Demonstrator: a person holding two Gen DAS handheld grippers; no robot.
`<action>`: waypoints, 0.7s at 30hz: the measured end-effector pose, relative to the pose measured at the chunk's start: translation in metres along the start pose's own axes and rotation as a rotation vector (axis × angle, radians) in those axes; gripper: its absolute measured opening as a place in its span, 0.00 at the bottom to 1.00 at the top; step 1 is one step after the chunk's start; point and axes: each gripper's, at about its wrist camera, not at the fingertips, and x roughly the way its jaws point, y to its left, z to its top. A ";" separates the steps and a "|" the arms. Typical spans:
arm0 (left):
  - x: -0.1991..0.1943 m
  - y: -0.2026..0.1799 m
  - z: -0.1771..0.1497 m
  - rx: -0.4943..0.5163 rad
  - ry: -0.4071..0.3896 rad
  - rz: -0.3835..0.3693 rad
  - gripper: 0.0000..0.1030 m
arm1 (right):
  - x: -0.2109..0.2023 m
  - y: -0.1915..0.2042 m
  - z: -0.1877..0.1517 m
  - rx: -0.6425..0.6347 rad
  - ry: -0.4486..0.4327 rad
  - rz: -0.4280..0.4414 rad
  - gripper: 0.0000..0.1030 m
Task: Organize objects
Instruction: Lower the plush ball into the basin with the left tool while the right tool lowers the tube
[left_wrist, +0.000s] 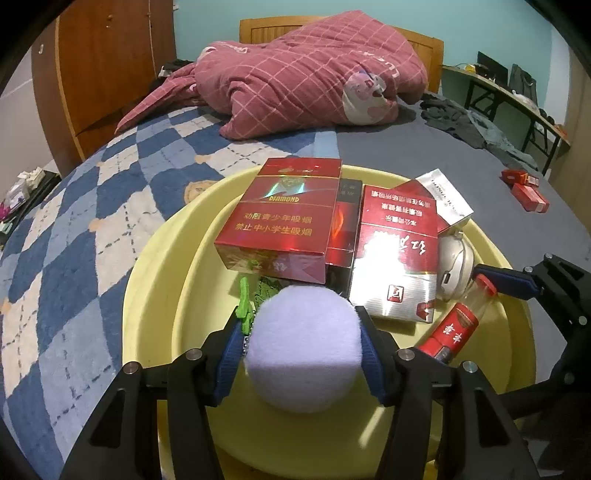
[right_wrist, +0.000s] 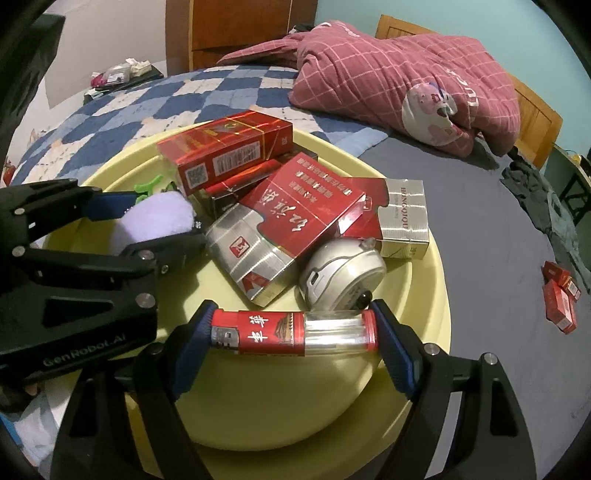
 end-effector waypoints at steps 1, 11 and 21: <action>0.000 -0.001 0.000 0.001 0.003 0.003 0.55 | 0.000 0.000 0.000 0.000 0.001 0.001 0.80; -0.005 0.001 0.000 -0.042 -0.010 0.018 0.68 | -0.008 0.000 -0.001 0.013 -0.021 0.013 0.90; -0.049 0.006 0.011 -0.090 -0.125 0.023 1.00 | -0.045 -0.017 0.004 0.065 -0.095 -0.001 1.00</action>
